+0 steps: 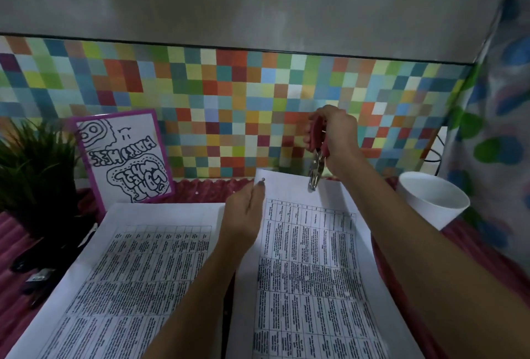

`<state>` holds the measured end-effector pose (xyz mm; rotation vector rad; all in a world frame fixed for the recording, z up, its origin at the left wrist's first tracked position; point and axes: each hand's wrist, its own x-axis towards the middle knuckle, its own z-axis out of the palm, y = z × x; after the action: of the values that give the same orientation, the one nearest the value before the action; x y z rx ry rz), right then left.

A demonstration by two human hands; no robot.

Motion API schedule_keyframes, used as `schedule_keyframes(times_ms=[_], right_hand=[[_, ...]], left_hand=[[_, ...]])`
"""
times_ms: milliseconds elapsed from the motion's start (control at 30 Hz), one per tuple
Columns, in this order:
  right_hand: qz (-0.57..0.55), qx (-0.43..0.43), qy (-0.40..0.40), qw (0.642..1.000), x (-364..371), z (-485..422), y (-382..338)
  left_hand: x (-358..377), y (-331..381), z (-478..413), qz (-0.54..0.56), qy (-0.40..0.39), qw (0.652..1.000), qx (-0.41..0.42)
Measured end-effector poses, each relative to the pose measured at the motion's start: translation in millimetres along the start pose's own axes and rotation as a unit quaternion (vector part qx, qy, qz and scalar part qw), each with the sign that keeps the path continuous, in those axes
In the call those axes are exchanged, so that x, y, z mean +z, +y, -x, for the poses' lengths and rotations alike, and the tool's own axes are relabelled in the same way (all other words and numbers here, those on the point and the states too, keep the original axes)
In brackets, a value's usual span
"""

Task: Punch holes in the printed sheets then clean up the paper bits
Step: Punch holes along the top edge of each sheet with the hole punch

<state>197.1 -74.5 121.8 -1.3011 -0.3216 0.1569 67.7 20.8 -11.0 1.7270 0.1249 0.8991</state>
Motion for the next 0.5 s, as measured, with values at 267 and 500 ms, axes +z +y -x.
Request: schedule_keyframes(times_ms=[267,500], right_hand=[[0.006,-0.025,0.014,1.0,-7.7,-0.7,-3.8],[-0.011,-0.036,0.034,0.999,-6.2,-1.9,-1.0]], left_hand=[[-0.4,-2.2,0.0,0.002,0.013,1.0,-0.007],[3.2,2.6,3.8,0.021,0.013,1.0,-0.018]])
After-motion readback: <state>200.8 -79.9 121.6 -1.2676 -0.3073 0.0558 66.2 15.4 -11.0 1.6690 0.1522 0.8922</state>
